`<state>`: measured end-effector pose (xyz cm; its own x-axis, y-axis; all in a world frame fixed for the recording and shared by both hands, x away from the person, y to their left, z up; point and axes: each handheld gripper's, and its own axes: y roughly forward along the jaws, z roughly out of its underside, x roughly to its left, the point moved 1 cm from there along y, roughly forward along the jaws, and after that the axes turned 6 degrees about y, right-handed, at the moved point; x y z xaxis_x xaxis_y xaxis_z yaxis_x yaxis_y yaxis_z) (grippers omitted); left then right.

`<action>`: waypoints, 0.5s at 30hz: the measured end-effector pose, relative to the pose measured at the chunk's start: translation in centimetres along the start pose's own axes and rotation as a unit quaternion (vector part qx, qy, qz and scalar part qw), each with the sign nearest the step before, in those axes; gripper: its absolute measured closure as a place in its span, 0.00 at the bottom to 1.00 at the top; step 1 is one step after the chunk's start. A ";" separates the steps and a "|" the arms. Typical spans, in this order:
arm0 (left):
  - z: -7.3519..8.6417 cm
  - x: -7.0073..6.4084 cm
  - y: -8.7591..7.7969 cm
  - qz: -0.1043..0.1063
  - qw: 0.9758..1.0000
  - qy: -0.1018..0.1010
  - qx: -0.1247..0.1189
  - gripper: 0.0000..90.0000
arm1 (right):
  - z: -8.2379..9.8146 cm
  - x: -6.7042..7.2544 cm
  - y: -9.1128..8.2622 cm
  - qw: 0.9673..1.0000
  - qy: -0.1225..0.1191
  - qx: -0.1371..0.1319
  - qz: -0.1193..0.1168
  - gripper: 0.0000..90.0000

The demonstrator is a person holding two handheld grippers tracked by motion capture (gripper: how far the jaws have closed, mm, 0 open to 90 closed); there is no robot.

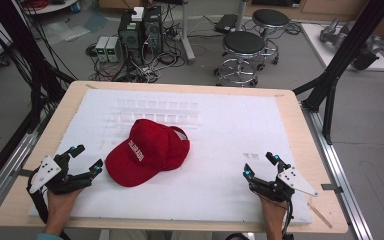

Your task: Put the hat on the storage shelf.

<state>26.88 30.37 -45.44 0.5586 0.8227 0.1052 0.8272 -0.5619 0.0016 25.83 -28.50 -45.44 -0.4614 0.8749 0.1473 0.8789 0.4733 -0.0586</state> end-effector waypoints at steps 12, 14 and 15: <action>0.0 0.1 -0.2 -0.011 1.000 -0.003 -0.006 0.18 | 0.0 0.0 -0.1 1.000 -0.002 -0.003 -0.001 0.12; 0.0 0.1 -0.2 -0.012 1.000 -0.004 -0.006 0.18 | 0.0 0.0 -0.1 1.000 -0.003 -0.003 -0.002 0.12; 0.0 0.1 -0.2 -0.012 1.000 -0.004 -0.006 0.18 | 0.0 0.0 -0.1 1.000 -0.003 -0.003 -0.001 0.12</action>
<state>26.75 30.53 -45.48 0.5394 0.8365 0.0965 0.8395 -0.5431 0.0150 25.79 -28.56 -45.45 -0.4638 0.8745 0.1418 0.8787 0.4745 -0.0523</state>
